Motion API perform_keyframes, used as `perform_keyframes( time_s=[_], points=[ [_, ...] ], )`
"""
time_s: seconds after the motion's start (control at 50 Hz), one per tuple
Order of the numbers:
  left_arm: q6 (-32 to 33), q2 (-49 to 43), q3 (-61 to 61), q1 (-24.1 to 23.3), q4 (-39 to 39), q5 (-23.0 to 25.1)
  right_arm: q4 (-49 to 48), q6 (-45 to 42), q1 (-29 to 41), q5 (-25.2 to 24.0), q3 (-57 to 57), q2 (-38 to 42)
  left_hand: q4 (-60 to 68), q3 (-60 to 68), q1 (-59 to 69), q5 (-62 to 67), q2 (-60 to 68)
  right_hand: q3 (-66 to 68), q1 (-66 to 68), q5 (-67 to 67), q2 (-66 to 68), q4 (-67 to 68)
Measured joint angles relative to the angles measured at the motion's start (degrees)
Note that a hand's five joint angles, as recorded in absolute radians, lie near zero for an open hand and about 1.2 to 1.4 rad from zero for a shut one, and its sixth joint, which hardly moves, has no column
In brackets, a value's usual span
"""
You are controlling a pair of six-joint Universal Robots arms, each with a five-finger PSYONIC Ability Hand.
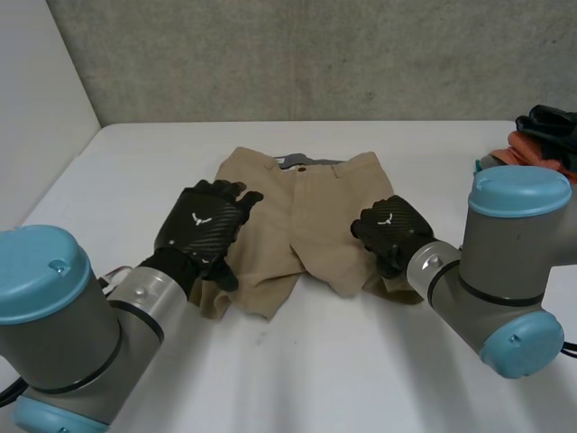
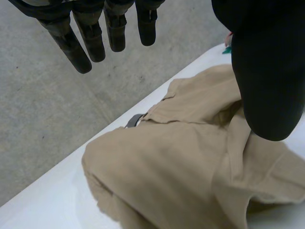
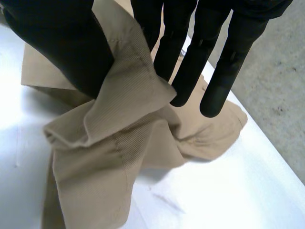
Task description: Fold the laundry.
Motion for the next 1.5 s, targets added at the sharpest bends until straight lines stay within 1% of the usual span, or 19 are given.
perform_keyframes(
  time_s=[0.12,0.16,0.22,0.4,0.42,0.44,0.5,0.62,0.68,0.76,0.8,0.88,0.96,1.06,1.14,1.28,1.38,1.42,1.5],
  points=[
    [-0.7,-0.3,2.1,-0.6,-2.0,0.0,1.3,0.1,0.0,2.1,-0.4,-0.1,0.0,0.0,0.0,0.0,0.0,-4.8,-7.9,-5.2,-4.1,-4.8],
    [-0.8,-0.3,2.9,-0.4,-3.3,0.0,1.4,0.1,-0.2,2.2,-0.6,0.1,0.0,0.0,0.0,0.0,0.0,-3.3,-6.7,-4.0,-2.9,-3.6],
    [-1.1,-0.2,4.4,0.3,-6.0,0.0,2.1,0.1,-0.6,2.0,-1.5,0.9,0.0,0.0,0.0,0.0,0.0,7.1,-0.2,6.2,7.3,7.2],
    [-2.2,1.9,7.2,4.3,-9.1,-0.3,10.5,3.3,2.9,-1.0,-7.6,0.8,0.0,0.0,0.0,0.0,0.0,8.1,-0.2,7.8,7.7,8.6],
    [-2.5,3.1,7.9,6.1,-9.3,-0.4,13.0,6.5,5.1,-1.5,-10.2,0.1,0.0,0.0,0.0,0.0,0.0,8.1,-0.2,7.8,7.7,8.6],
    [-2.5,3.1,7.9,6.1,-9.3,-0.4,13.0,6.5,5.1,-1.5,-10.2,0.1,0.0,0.0,0.0,0.0,0.0,8.1,-0.2,7.8,7.7,8.6],
    [-3.0,5.4,9.1,9.5,-9.7,-0.4,16.5,15.7,9.8,-2.0,-15.3,-0.5,0.0,0.0,0.0,0.0,0.0,8.1,-0.2,7.7,7.7,8.6],
    [-3.2,7.8,10.0,13.5,-10.3,-0.3,18.1,28.7,16.0,-2.1,-20.1,0.8,0.0,0.0,0.0,0.0,0.0,8.1,-0.2,7.8,7.7,8.7],
    [-3.3,8.7,10.2,15.8,-10.7,0.0,18.2,34.6,19.7,-1.7,-22.8,3.3,0.0,0.0,0.0,0.0,0.0,-1.0,-3.8,-1.3,-1.2,-0.9],
    [-3.5,9.1,10.0,17.2,-11.1,0.3,19.9,35.6,21.3,0.3,-25.6,6.3,0.0,0.0,0.0,0.0,0.0,-29.4,-32.9,-29.9,-29.6,-28.7],
    [-3.5,9.2,9.9,17.4,-11.4,0.4,21.1,34.8,21.0,1.5,-26.3,7.0,0.0,0.0,0.0,0.0,0.0,-36.8,-40.5,-38.3,-37.0,-37.0],
    [-3.6,9.5,9.5,17.5,-12.4,0.5,25.3,31.8,18.4,3.5,-26.9,6.5,0.0,0.0,0.0,0.0,0.0,-46.7,-49.2,-47.1,-46.2,-46.6],
    [-3.6,10.4,9.3,17.0,-13.6,0.6,28.3,30.5,15.0,2.1,-26.1,3.5,0.0,0.0,0.0,0.0,0.0,-47.8,-50.1,-47.3,-47.5,-47.9],
    [-3.4,12.5,9.6,15.3,-16.2,0.9,30.7,29.9,9.1,-3.2,-24.4,-2.7,0.0,0.0,0.0,0.0,0.0,-47.8,-50.1,-47.3,-47.5,-47.9],
    [-3.1,14.8,10.2,12.0,-20.0,1.0,32.2,27.8,3.7,-8.0,-23.6,-6.0,0.0,0.0,0.0,0.0,0.0,-47.8,-50.1,-47.3,-47.5,-47.9],
    [-3.0,16.6,10.9,3.5,-27.6,-0.1,32.6,16.0,-2.4,-10.7,-24.4,-3.6,0.0,0.0,0.0,0.0,0.0,-47.0,-49.7,-46.6,-47.3,-46.9],
    [-3.9,12.5,11.3,-5.0,-32.0,-4.9,29.8,1.6,-4.6,-11.4,-24.5,2.1,0.0,0.0,0.0,0.0,0.0,-41.7,-46.2,-41.7,-42.2,-41.8],
    [-4.5,10.6,11.7,-6.9,-32.4,-6.9,28.5,-2.3,-5.0,-11.8,-24.3,3.8,0.0,0.0,0.0,0.0,0.0,-41.6,-46.1,-41.5,-42.2,-41.7],
    [-7.3,3.5,13.7,-11.2,-32.4,-14.1,23.8,-11.0,-5.7,-13.6,-23.6,8.5,0.0,0.0,0.0,0.0,0.0,-41.6,-46.1,-41.4,-42.2,-41.7]
  ],
)
